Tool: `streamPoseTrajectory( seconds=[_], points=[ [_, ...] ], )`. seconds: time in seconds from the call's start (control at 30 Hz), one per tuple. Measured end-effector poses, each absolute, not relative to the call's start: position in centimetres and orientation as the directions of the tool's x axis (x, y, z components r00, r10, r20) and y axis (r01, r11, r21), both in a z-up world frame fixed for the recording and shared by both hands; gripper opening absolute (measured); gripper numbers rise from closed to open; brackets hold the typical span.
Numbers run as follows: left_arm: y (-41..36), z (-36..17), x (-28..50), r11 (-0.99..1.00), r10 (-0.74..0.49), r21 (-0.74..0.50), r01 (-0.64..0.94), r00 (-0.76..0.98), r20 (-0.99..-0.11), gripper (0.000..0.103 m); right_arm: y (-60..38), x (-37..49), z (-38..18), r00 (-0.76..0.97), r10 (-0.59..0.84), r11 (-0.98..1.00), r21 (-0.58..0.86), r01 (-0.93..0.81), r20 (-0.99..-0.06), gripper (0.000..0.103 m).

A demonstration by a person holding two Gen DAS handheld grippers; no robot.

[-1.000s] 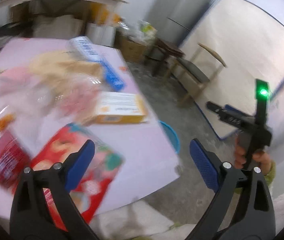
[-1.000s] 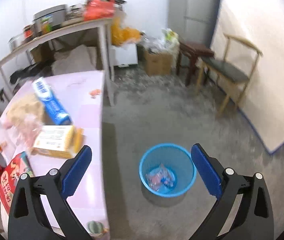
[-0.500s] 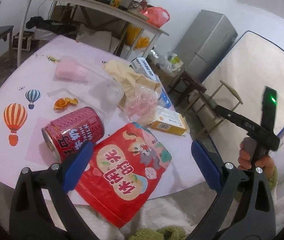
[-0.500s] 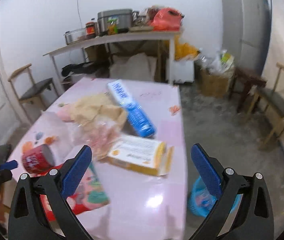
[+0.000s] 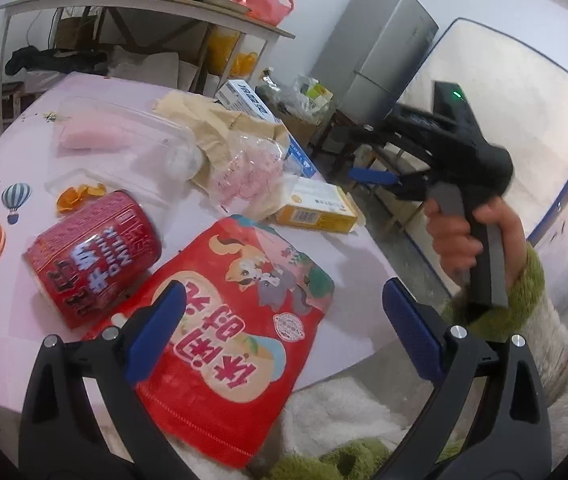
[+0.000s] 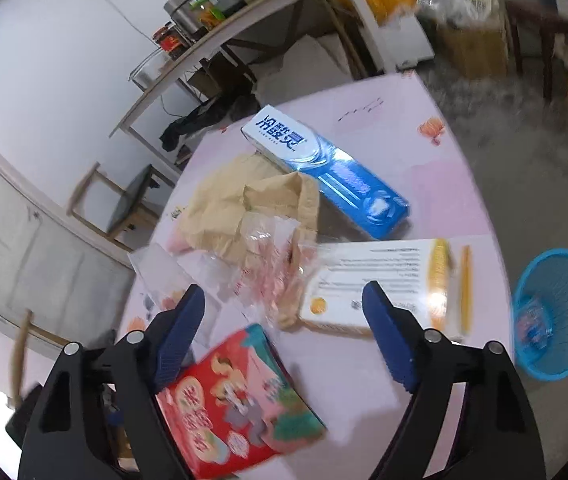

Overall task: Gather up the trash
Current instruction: 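Move both tools back over the table toward the clear bags, then grasp the small clear bag with the right tool and lift it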

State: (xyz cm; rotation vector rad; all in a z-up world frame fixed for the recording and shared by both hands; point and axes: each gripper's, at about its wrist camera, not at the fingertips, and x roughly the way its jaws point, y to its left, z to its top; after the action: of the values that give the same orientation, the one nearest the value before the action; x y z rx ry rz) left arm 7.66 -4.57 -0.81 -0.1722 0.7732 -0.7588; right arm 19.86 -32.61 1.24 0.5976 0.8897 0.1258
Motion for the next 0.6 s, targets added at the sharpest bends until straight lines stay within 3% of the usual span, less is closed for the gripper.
streamPoseTrajectory(
  seconds=[0.17,0.33,0.6],
  points=[
    [-5.4,-1.1,7.8,0.741,-0.655,-0.352,0.572,0.501,-0.566,0.094,-32.5,22.9,-0.8,0.593,0.331,0.829,0.526,0.188,-0.733,0.064],
    [-6.7,-1.7,8.3,0.775,-0.605,-0.277,0.568,0.541,-0.584,0.094,-31.8,24.6,-1.7,0.579,0.283,0.859,0.471,0.203,-0.765,0.062],
    [-8.1,-3.0,9.0,0.779,-0.588,-0.234,0.582,0.547,-0.596,0.094,-30.7,24.6,-1.8,0.559,0.351,0.854,0.502,0.138,-0.751,0.062]
  ],
)
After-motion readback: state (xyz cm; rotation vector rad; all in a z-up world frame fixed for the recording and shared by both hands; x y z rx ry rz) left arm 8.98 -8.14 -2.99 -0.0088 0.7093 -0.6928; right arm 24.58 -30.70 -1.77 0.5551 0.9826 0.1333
